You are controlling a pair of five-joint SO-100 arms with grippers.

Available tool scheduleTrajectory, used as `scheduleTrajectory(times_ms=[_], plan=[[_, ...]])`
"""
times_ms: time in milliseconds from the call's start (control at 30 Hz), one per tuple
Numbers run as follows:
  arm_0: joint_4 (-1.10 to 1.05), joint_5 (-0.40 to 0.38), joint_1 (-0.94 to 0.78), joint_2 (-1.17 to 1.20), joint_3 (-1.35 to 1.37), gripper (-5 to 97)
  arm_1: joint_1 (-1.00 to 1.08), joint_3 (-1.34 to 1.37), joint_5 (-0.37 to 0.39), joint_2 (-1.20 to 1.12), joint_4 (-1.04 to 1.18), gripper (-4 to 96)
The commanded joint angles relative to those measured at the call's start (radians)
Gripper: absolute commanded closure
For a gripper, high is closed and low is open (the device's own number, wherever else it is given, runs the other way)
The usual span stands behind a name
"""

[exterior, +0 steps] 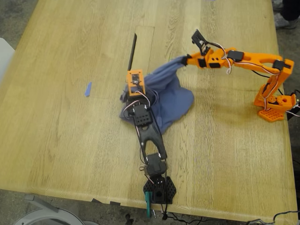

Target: Fold a T-shirt

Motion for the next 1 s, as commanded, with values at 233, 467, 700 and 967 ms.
scheduleTrajectory(times_ms=[233, 467, 700, 967], plan=[[0.187, -0.018, 0.109, 0.482, 0.291, 92, -0.043, 0.184, 0.009, 0.173, 0.043, 90.8], [0.27, -0.018, 0.293, 0.698, 0.492, 92, -0.106, 0.348, 0.014, 0.255, 0.021, 90.8], [0.279, -0.014, 0.52, 0.93, 0.739, 74, -0.153, 0.466, 0.011, 0.282, -0.052, 84.1], [0.318, -0.212, 0.64, 1.072, 0.824, 44, -0.196, 0.528, 0.018, 0.313, -0.043, 53.6]])
